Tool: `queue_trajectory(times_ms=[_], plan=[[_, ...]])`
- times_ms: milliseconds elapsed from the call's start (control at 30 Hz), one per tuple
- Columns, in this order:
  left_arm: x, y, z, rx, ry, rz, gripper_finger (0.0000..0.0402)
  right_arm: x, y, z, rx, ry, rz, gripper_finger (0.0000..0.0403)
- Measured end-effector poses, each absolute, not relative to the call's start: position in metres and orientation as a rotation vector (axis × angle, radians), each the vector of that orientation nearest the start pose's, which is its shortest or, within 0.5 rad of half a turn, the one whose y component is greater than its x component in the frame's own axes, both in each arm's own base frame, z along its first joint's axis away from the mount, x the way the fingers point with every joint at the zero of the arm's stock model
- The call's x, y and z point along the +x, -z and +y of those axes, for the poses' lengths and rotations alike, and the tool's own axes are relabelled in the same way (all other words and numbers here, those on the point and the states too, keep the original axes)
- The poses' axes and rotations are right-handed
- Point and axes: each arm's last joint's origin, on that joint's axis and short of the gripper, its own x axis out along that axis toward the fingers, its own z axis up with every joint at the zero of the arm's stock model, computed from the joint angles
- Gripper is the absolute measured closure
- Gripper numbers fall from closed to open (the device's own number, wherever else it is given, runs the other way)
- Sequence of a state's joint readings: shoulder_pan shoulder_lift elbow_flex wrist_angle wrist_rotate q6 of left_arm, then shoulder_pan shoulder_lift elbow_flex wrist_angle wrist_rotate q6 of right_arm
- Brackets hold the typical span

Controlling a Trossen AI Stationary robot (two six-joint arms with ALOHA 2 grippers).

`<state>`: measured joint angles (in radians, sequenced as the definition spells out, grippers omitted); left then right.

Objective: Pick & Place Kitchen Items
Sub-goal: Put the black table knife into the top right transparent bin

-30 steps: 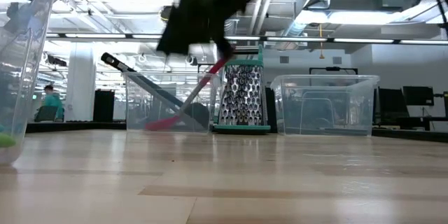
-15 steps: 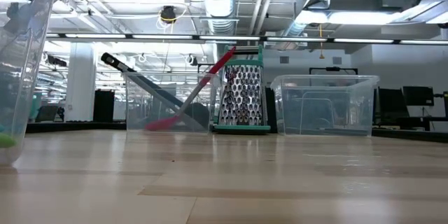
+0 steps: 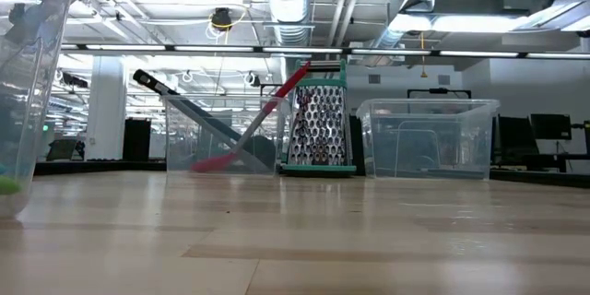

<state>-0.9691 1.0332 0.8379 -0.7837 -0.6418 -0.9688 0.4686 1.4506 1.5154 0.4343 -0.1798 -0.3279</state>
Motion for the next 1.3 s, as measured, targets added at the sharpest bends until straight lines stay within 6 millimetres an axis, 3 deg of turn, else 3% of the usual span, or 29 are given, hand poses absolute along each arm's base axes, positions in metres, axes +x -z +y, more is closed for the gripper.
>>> queue_trajectory(times_ms=[167, 333, 500, 733, 1000, 1300], plan=[[0.121, -0.266, -0.145, -0.215, -0.053, 0.723, 0.0097, 0.285, -0.481, 0.136, -0.235, -0.291, -0.450, 0.0350], [0.121, -0.266, -0.145, -0.213, -0.052, 0.723, 0.0097, 0.281, -0.477, 0.103, -0.265, 0.093, -0.216, 0.0350], [0.120, -0.266, -0.145, -0.212, -0.052, 0.723, 0.0097, 0.266, -0.464, 0.046, -0.274, 0.517, 0.099, 0.0350], [0.120, -0.266, -0.145, -0.193, -0.045, 0.724, 0.0097, 0.236, -0.430, -0.050, -0.152, 0.821, 0.516, 0.0350], [0.120, -0.266, -0.145, -0.192, -0.046, 0.724, 0.0097, 0.223, -0.380, -0.136, -0.014, 0.872, 0.919, 0.0350], [0.121, -0.266, -0.145, -0.192, -0.048, 0.721, 0.0097, 0.221, -0.314, -0.201, 0.072, 0.693, 1.194, 0.0350]])
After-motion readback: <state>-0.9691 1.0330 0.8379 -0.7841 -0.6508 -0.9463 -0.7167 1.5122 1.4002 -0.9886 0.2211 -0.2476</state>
